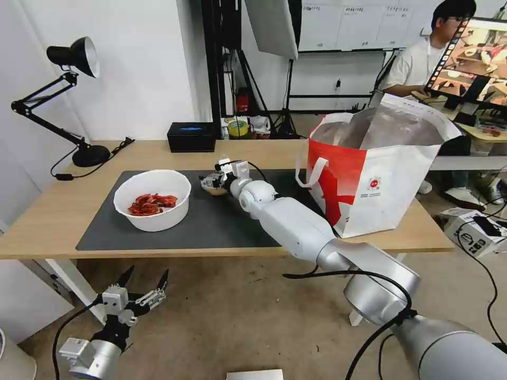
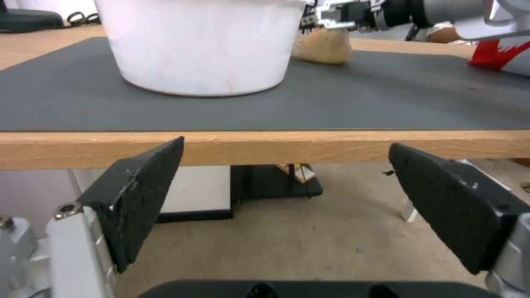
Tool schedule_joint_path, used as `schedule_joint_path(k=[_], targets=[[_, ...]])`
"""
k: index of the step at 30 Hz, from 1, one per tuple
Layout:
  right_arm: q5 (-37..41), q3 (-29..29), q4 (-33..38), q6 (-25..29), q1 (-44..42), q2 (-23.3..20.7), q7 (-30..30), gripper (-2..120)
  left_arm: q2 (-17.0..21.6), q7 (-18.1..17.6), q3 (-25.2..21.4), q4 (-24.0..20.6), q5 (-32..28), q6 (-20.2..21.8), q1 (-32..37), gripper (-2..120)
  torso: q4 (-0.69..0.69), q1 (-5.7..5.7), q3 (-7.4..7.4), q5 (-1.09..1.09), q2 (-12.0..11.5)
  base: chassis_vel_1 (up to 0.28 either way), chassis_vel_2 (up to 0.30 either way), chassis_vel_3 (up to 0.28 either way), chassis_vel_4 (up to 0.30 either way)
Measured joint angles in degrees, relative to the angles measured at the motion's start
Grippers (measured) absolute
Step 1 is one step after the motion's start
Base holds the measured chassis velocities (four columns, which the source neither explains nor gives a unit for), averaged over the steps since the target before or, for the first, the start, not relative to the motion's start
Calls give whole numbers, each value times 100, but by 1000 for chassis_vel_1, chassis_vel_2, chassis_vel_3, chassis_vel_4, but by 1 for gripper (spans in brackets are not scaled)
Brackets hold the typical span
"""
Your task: Pick up the trash from the table and place it into the takeout bag.
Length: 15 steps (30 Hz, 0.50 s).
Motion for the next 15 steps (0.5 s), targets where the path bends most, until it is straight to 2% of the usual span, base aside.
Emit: schedule_joint_path(k=[15], targets=[[-129, -58, 57, -263, -50, -14, 28, 100, -34, 0, 3, -26, 0, -8, 16, 100, 0, 0, 0, 0, 0, 0, 0, 0, 0]])
